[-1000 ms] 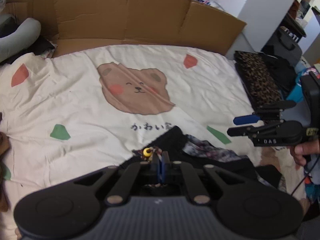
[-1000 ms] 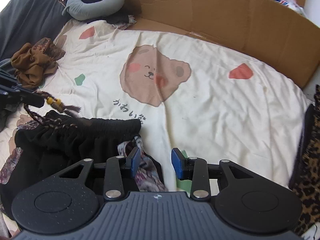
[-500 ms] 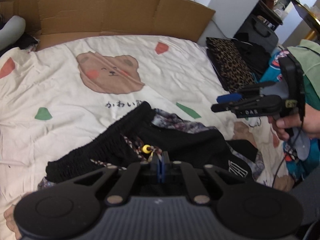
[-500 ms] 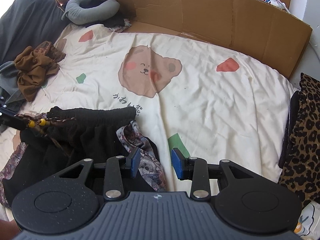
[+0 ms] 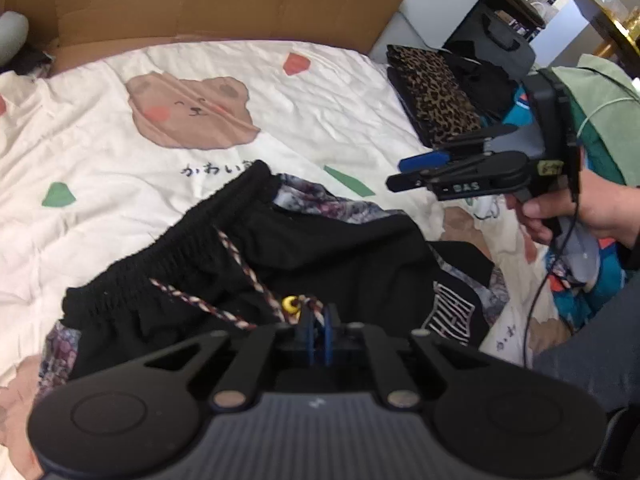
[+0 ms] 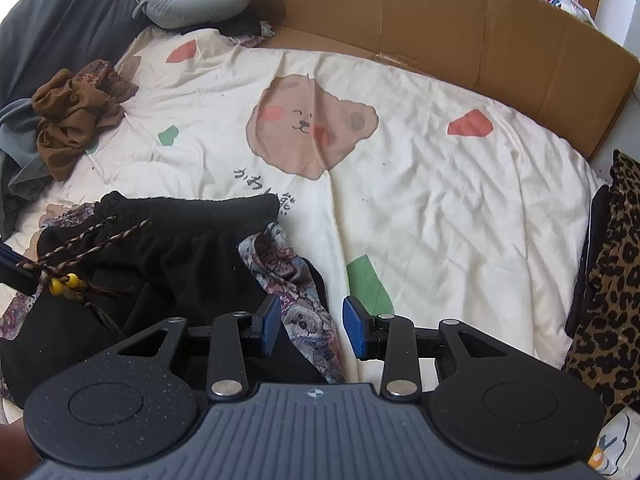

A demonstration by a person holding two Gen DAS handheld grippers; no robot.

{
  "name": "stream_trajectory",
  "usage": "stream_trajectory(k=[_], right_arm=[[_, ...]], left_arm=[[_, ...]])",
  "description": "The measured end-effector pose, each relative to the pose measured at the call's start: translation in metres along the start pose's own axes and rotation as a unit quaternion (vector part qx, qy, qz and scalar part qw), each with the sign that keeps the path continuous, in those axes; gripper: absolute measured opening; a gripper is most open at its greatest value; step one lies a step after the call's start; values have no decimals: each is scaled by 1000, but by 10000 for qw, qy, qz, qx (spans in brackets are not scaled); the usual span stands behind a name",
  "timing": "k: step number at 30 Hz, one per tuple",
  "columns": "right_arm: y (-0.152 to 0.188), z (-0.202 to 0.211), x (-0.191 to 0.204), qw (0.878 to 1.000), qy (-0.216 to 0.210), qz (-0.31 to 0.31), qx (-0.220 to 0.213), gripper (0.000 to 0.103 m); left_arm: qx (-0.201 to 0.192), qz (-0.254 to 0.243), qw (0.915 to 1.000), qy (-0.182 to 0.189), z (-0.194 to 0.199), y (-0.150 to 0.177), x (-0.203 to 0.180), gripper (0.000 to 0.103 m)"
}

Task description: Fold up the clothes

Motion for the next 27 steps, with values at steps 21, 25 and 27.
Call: stream_trajectory(k=[21,25,27], right_arm=[[-10,14,-4,9999,93,-23,-115,41],[-6,10,-5,9999,57,-58,-77,41],[-5,8,-4,10000,16,-61,-51,41]], left_arm=[[-376,855,9930,-729,32,-14,54,28],[-443,1075,9886,-961,36,-16,78,28],[-451,1164,9863,-1076,37,-16,90,28]])
Point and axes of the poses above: each gripper's, at about its wrist camera, not at the fingertips, and z roughly against the way its jaws point, x to its left, y to its underside, the point moved 9 cm from there along -z, roughly the way its jaws point, and after that the axes turned 7 degrees about x, right-handed, at the moved point
